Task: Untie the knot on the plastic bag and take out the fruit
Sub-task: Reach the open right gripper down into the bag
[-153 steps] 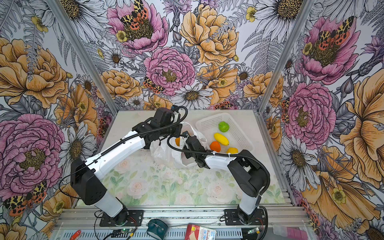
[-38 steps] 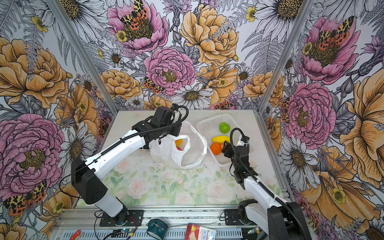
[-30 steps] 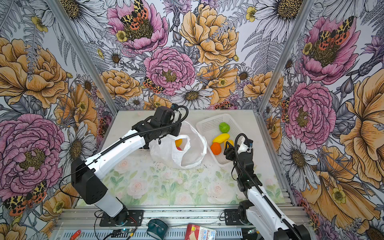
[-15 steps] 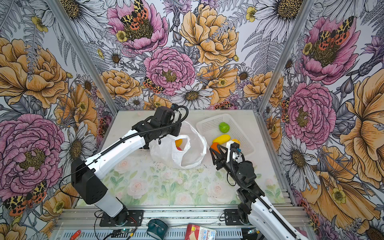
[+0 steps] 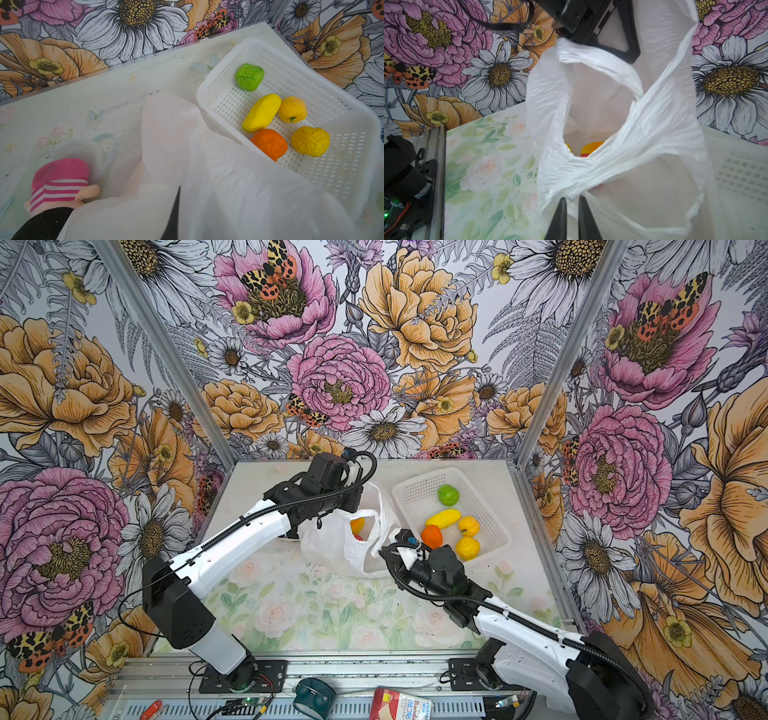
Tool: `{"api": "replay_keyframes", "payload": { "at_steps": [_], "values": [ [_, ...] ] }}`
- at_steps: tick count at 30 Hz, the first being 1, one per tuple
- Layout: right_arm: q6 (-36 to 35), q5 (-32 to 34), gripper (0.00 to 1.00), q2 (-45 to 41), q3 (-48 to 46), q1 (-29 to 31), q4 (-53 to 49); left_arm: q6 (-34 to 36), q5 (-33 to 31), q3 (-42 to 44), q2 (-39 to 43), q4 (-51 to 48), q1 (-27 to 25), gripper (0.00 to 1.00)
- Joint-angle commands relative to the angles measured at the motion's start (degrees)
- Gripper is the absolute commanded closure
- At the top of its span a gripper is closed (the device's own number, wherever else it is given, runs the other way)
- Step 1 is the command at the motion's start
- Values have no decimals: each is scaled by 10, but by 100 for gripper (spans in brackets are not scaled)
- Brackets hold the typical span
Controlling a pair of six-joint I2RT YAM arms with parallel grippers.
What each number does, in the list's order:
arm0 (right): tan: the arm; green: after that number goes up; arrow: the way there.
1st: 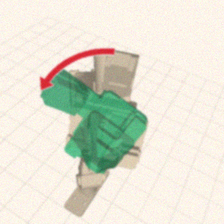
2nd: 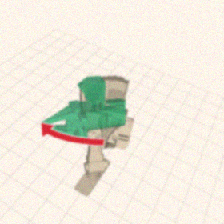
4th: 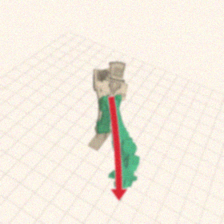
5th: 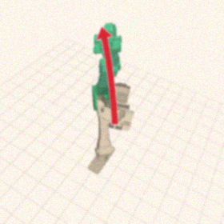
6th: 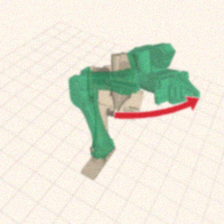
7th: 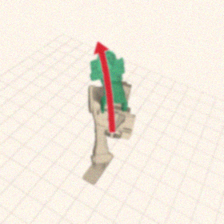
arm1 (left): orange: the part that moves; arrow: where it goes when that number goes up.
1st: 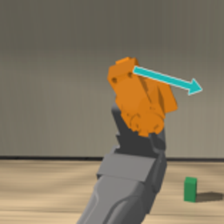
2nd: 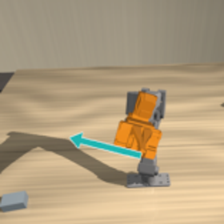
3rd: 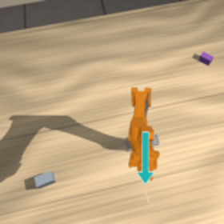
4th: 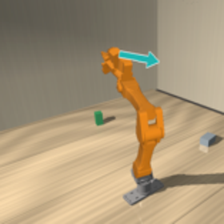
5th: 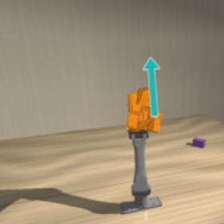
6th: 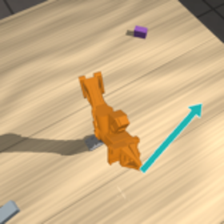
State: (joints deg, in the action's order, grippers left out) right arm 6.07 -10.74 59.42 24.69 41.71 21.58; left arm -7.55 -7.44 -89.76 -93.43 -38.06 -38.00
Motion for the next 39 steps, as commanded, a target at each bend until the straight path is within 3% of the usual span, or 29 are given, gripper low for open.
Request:
{"api": "replay_keyframes", "payload": {
  "at_steps": [1, 4, 7, 11, 15, 21, 28, 35, 39],
  "values": [
    [-17, 51, 92, -3, 25, 3, -18, -9, 4, -16, 15, -2, 4, 100],
    [-15, 56, 75, -61, 1, 4, -18, -9, 4, -16, 16, -2, 4, 100],
    [-14, 46, 66, -159, -38, 4, -16, -9, 4, -16, 15, -2, 4, 100],
    [-18, -10, 72, -269, -66, 9, -49, -9, 5, -16, 13, -3, 4, 100],
    [-30, -58, 77, -296, -57, 34, -77, -8, 3, -15, 13, -3, 5, 100],
    [-63, -48, 81, -167, -5, 87, -89, -8, 5, -17, 12, -3, 6, 100],
    [-78, 58, 96, 53, 98, 102, -122, -10, 8, -17, 16, -3, 7, 100],
    [-76, 169, 100, 138, 126, 88, -112, -10, 10, -17, 18, -4, 7, 100],
    [-65, 181, 100, 154, 125, 59, -108, -9, 7, -16, 19, -3, 6, 100]
  ]
}}
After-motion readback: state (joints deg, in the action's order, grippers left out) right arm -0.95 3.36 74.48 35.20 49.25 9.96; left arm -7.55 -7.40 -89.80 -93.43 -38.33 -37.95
